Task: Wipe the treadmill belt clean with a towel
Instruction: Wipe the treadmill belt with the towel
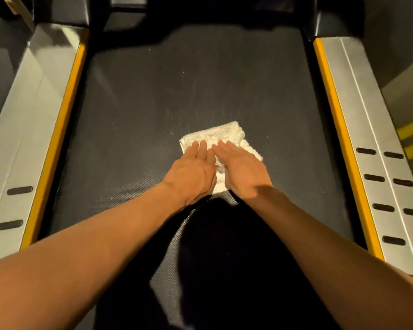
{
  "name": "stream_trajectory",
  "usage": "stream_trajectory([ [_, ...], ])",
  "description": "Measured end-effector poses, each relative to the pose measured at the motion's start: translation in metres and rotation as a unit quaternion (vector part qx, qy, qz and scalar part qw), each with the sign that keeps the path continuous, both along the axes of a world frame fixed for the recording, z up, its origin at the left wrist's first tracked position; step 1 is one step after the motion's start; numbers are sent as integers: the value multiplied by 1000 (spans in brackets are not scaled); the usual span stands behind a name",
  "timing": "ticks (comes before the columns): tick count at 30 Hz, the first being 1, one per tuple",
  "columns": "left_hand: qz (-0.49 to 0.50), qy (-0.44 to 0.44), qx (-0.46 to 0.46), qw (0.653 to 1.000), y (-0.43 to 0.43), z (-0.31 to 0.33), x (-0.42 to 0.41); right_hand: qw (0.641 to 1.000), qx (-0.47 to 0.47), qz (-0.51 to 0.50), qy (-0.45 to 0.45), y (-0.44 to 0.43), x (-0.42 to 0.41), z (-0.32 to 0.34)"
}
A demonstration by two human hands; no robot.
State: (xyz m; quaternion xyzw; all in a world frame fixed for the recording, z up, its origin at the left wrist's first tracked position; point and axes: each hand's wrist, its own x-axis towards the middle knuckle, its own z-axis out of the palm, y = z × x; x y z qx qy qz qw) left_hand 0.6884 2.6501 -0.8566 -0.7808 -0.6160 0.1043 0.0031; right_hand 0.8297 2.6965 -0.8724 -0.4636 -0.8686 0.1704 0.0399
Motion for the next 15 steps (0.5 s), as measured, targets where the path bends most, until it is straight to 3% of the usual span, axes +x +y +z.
stream_trajectory([
  [2, -2, -27, -66, 997, 16, -5, -2, 1000, 11, -16, -6, 15, 4, 2],
  [8, 5, -77, -125, 989, 43, -10, 20, 996, -2, -87, 7, 16, 15, 0],
  [11, 3, -73, -121, 990, 27, -7, 36, 998, -31, -56, -28, 10, 35, -4],
  [15, 16, -113, -123, 986, 45, -6, 38, 995, 9, -95, 11, 28, 36, -8],
])
